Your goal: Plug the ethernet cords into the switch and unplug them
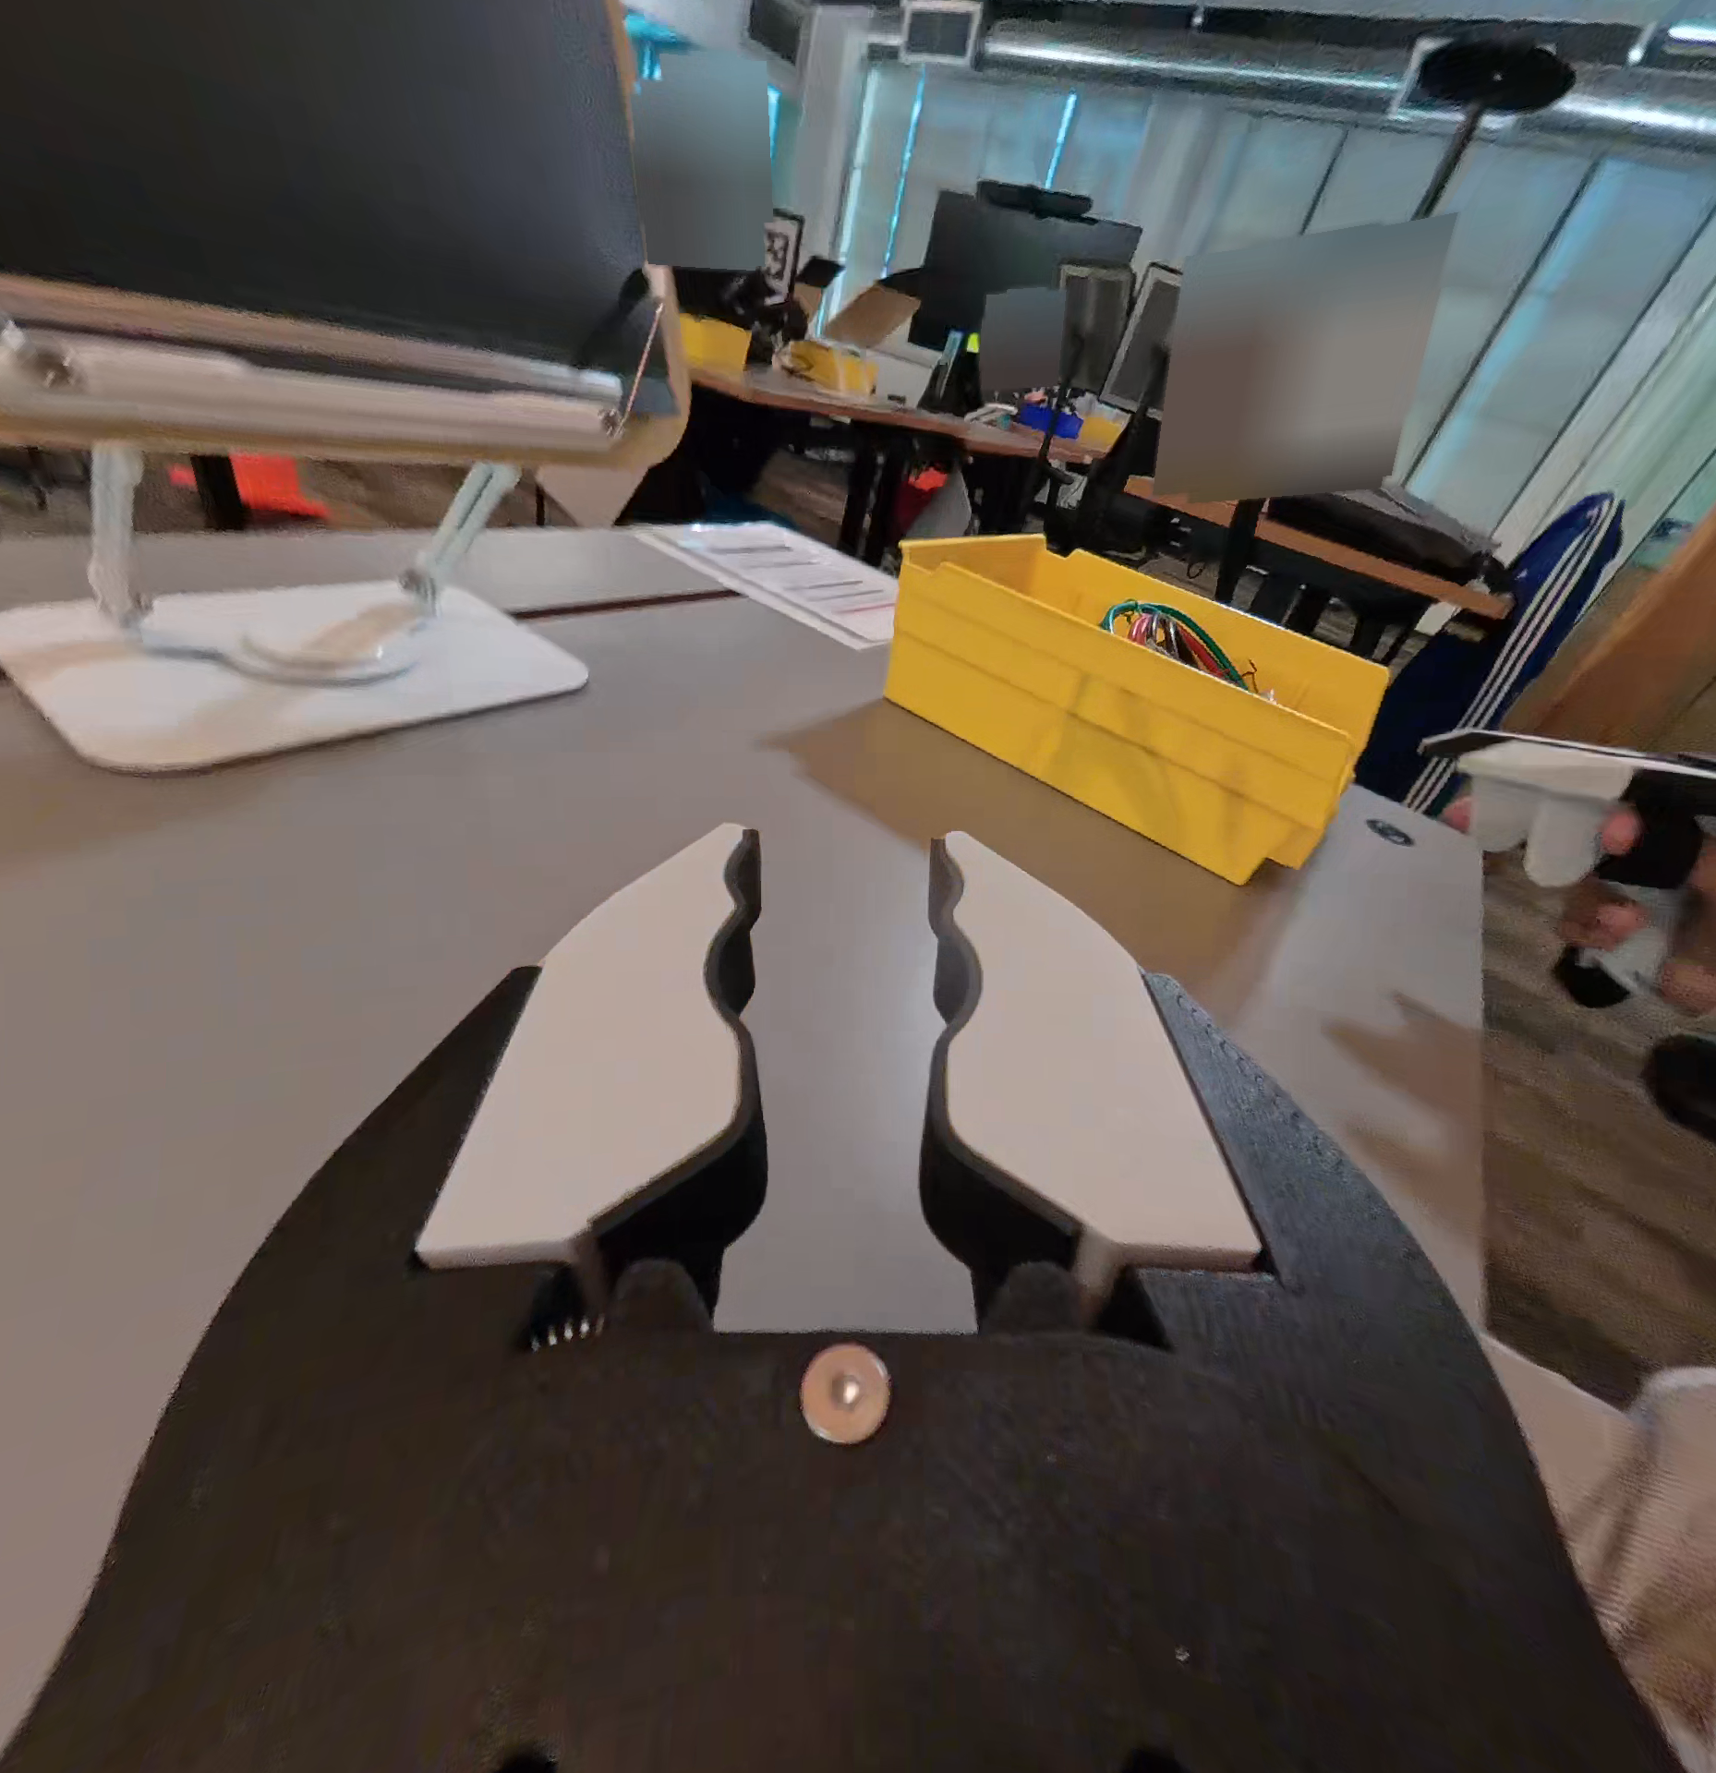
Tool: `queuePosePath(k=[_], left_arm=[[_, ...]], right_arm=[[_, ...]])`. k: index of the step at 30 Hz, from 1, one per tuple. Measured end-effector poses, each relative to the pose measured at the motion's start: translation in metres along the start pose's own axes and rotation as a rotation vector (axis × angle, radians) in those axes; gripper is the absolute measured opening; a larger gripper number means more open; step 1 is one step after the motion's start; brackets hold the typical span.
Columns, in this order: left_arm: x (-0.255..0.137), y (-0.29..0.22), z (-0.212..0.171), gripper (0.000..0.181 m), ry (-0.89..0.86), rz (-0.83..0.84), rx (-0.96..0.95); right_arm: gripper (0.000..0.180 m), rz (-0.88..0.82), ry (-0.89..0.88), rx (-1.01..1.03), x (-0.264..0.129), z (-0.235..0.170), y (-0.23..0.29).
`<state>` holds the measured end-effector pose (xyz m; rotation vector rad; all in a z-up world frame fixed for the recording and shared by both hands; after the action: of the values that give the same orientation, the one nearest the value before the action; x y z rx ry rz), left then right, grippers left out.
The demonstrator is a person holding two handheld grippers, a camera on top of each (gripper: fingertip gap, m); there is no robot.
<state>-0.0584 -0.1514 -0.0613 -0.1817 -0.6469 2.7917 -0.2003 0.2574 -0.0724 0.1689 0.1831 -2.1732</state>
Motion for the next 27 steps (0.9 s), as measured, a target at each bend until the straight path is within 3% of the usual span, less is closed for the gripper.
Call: queuePosePath(k=[5, 14, 19, 24, 27], left_arm=[[-0.025, 0.004, -0.001, 0.033, -0.026, -0.020, -0.107], [-0.033, 0.004, -0.012, 0.030, 0.036, 0.003, -0.023], [-0.037, 0.009, -0.012, 0.030, 0.018, 0.009, -0.049], [-0.031, 0.014, -0.016, 0.031, 0.041, -0.005, -0.083], [-0.024, 0.014, -0.019, 0.031, 0.060, -0.020, -0.102]], right_arm=[[0.046, -0.151, -0.302, 0.250, 0.002, 0.017, -0.041], [0.058, -0.722, -0.191, 0.140, -0.017, -0.010, -0.158], [0.069, -0.665, -0.145, 0.173, -0.006, -0.018, -0.167], [0.057, -0.517, -0.039, 0.115, 0.015, -0.021, -0.170], [0.033, -0.431, 0.013, 0.121, 0.024, -0.023, -0.170]])
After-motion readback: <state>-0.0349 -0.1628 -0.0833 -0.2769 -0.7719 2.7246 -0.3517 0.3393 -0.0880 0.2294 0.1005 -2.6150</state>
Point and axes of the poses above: each gripper's, where its closed fingertips meet, x out along the fingers, z out of its top, y = z × x across the jaws, the point moved 7 cm from there along -x, back along the fingers, and after that the axes turned 13 degrees about -x, right-handed, at the moved point
